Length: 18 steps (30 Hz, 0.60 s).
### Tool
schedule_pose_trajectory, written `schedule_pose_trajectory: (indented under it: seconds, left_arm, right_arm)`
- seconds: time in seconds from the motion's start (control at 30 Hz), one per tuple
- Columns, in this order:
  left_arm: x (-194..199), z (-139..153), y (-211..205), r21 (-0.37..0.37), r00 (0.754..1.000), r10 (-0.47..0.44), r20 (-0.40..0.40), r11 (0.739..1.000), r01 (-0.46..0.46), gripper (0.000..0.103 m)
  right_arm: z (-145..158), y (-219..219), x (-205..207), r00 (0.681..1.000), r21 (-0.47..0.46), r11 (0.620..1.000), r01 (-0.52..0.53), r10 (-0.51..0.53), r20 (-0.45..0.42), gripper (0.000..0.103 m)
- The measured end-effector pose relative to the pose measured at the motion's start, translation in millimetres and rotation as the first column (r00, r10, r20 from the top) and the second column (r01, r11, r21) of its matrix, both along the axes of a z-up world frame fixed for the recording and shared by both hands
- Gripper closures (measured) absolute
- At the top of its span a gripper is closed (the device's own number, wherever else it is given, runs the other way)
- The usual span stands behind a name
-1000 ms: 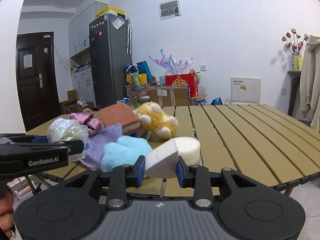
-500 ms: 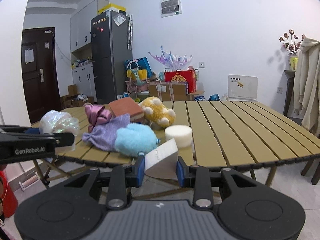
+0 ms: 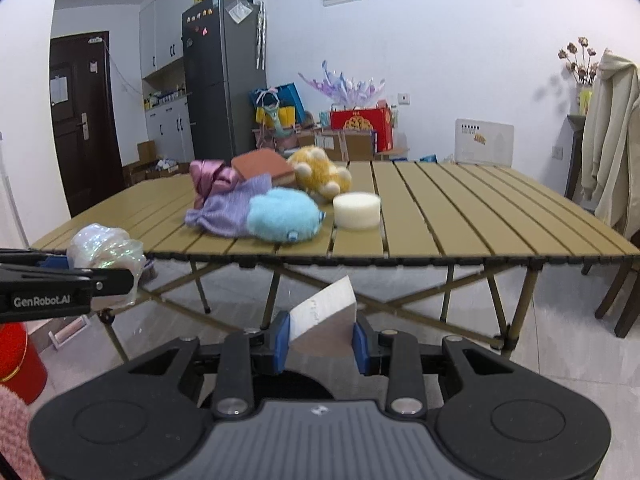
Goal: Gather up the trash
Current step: 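Carry the plastic bag and paper triangle down over the black bin with both grippers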
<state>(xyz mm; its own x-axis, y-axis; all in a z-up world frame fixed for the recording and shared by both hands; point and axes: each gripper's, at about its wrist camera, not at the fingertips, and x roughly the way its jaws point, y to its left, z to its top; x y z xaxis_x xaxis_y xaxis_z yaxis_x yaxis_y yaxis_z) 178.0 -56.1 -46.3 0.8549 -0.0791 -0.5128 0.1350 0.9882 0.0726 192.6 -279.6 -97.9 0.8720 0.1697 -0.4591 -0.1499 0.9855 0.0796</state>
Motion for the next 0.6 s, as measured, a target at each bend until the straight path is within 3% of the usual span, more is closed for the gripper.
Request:
schedule_pose_trajectory:
  seconds: [0.33, 0.6]
  left_arm:
    - [-15, -37, 18, -0.006, 0.988, 0.047, -0.148, 0.999, -0.049, 0.059]
    - [-9, -75, 36, -0.009, 0.949, 0.106, -0.298, 0.993, -0.114, 0.059]
  right_arm:
    - [-30, 5, -17, 0.992, -0.022, 1.000, -0.002, -0.001, -0.126, 0.072]
    - [-62, 13, -14, 0.969, -0.034, 0.999, 0.001, -0.009, -0.247, 0.072]
